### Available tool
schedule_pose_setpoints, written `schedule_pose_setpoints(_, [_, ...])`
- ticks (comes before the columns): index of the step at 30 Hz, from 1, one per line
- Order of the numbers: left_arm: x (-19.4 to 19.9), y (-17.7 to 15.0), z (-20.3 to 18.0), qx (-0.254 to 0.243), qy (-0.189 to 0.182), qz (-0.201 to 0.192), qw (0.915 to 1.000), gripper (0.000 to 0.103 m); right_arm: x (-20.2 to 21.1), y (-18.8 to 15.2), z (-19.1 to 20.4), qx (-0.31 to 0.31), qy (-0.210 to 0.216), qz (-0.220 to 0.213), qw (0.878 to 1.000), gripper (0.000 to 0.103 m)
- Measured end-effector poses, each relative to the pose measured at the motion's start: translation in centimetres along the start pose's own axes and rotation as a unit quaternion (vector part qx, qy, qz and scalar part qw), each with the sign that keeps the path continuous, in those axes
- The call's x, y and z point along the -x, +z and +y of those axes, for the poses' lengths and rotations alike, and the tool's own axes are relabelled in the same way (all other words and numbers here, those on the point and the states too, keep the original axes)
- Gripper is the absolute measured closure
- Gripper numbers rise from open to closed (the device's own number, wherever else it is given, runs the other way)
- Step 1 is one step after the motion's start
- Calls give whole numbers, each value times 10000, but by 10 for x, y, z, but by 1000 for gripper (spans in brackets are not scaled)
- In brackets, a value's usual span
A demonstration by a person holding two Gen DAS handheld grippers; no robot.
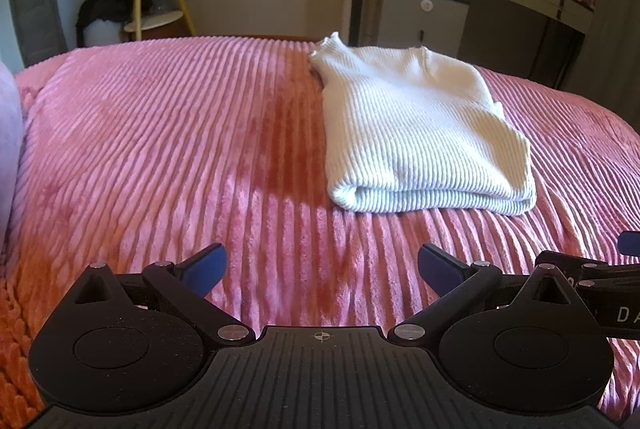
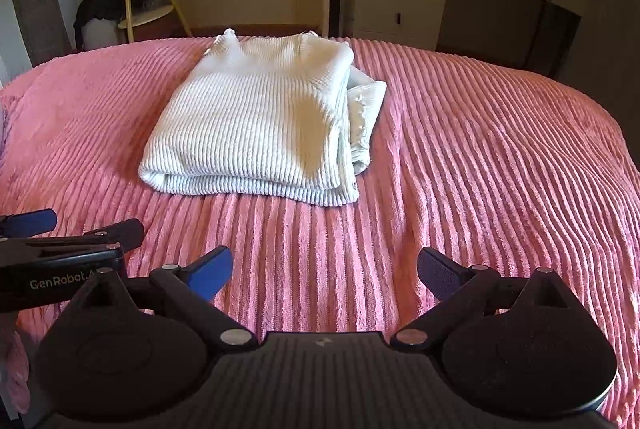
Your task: Fold small clothes
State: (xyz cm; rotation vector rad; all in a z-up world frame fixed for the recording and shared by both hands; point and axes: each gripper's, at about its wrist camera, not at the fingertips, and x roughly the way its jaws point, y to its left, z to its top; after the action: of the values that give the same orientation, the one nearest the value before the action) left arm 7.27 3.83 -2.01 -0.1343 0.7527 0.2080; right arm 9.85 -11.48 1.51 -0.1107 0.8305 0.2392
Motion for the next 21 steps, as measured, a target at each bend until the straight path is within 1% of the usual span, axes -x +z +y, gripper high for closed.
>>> schedule_pose_setpoints(21, [-5,1,-4,26,-112,50,9999,0,2,2,-2,15,-44,-76,10000,4])
